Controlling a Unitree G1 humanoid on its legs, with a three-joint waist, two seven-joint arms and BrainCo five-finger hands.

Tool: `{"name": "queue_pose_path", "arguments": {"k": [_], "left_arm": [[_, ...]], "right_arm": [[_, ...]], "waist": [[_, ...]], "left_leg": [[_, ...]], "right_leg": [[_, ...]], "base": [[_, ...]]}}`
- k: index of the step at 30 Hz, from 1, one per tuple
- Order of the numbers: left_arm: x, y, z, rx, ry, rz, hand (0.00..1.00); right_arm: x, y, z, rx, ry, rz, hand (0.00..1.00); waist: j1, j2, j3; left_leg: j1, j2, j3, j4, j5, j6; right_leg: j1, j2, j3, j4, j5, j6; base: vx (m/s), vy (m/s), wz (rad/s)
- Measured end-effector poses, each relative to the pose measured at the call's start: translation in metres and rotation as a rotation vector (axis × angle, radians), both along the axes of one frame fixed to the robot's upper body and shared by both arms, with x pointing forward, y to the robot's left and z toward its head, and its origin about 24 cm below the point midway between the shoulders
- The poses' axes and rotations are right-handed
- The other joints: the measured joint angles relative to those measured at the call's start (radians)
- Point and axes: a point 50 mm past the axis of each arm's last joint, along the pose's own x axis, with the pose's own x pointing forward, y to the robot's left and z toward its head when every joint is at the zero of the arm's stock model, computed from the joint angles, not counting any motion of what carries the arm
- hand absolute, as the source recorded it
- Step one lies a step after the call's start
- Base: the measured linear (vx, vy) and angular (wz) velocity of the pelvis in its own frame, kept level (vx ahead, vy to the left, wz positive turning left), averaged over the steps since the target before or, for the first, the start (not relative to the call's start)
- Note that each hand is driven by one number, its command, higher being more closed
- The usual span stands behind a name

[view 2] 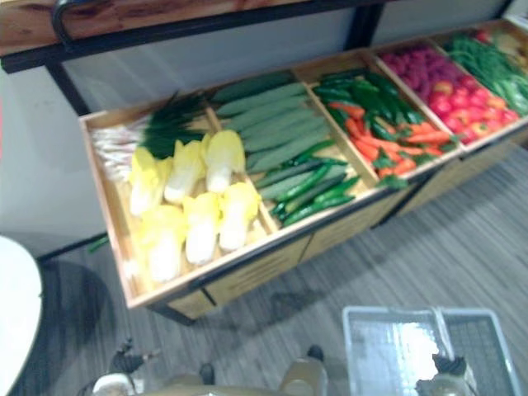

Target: Pick vegetable in the basket

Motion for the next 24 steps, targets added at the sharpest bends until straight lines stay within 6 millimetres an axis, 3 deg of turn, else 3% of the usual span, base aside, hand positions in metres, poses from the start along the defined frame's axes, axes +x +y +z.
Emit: {"name": "queue_pose_path", "arguments": {"k": [1, 3, 5, 8, 12, 15, 18, 21, 22, 24], "left_arm": [[-0.012, -0.006, -0.005, -0.030, 0.030, 0.059, 0.00], [-0.019, -0.007, -0.007, -0.039, 0.037, 0.124, 0.00], [-0.033, 0.003, -0.007, -0.024, 0.055, 0.213, 0.00], [-0.054, 0.012, -0.008, -0.003, 0.101, 0.322, 0.00], [-0.067, 0.025, -0.006, 0.019, 0.077, 0.569, 0.00], [-0.059, 0.034, 0.001, 0.069, -0.013, 0.817, 0.00], [-0.045, 0.041, 0.025, 0.197, -0.172, 0.917, 0.00], [-0.026, 0.055, 0.051, 0.303, -0.303, 0.882, 0.00], [-0.006, 0.056, 0.072, 0.374, -0.405, 0.761, 0.00], [0.015, 0.049, 0.092, 0.419, -0.510, 0.617, 0.00]], "right_arm": [[-0.003, -0.002, 0.001, 0.001, -0.016, -0.037, 1.00], [-0.018, -0.005, -0.001, 0.012, 0.009, -0.093, 1.00], [-0.023, -0.008, 0.001, 0.003, 0.028, -0.100, 1.00], [-0.029, -0.013, 0.004, -0.017, 0.040, -0.114, 1.00], [-0.036, -0.015, 0.004, -0.032, 0.050, -0.134, 1.00], [-0.055, -0.014, 0.001, -0.019, 0.082, -0.189, 1.00], [-0.069, -0.005, -0.007, 0.019, 0.096, -0.241, 1.00], [-0.079, 0.005, -0.014, 0.047, 0.091, -0.283, 1.00], [-0.087, 0.008, -0.015, 0.056, 0.083, -0.320, 1.00], [-0.095, 0.011, -0.016, 0.056, 0.074, -0.342, 1.00]], "waist": [[-0.006, 0.041, -0.002], [-0.024, 0.064, -0.011], [-0.022, 0.058, -0.018], [-0.018, 0.055, -0.046], [-0.031, 0.065, -0.058], [-0.034, 0.060, -0.062], [-0.032, 0.083, -0.071], [-0.028, 0.081, -0.070], [-0.023, 0.075, -0.072], [-0.011, 0.066, -0.072]], "left_leg": [[0.009, 0.050, 0.011, -0.022, 0.019, -0.025], [0.019, 0.097, 0.042, -0.037, 0.039, -0.038], [0.029, 0.139, 0.069, -0.040, 0.046, -0.050], [0.002, 0.146, 0.095, -0.040, 0.046, -0.050], [-0.021, 0.108, 0.144, -0.016, 0.066, -0.031], [-0.042, 0.062, 0.207, 0.000, 0.107, 0.025], [-0.035, 0.058, 0.221, -0.017, 0.117, 0.019], [-0.024, 0.067, 0.225, -0.047, 0.125, 0.019], [-0.020, 0.067, 0.226, -0.054, 0.127, 0.016], [-0.020, 0.065, 0.228, -0.056, 0.127, 0.016]], "right_leg": [[0.031, 0.047, -0.043, -0.040, -0.016, -0.009], [0.076, 0.098, -0.082, -0.082, -0.027, -0.027], [0.094, 0.143, -0.085, -0.127, -0.026, -0.046], [0.079, 0.161, -0.072, -0.161, -0.005, -0.052], [0.090, 0.122, -0.079, -0.204, 0.021, -0.037], [0.136, 0.077, -0.121, -0.249, 0.036, -0.032], [0.186, 0.081, -0.169, -0.297, 0.048, -0.034], [0.212, 0.096, -0.194, -0.317, 0.049, -0.035], [0.223, 0.098, -0.211, -0.317, 0.049, -0.035], [0.227, 0.095, -0.216, -0.313, 0.056, -0.036]], "base": [[0.04, -0.264, 0.14], [0.02, -0.272, 0.39], [0.01, -0.164, -0.02], [0.01, -0.079, -0.23], [0.02, 0.037, 0.04], [-0.01, 0.067, 0.51], [-0.02, 0.014, 0.49], [-0.02, -0.020, 0.34], [-0.02, -0.015, 0.29], [-0.01, 0.002, 0.13]]}}
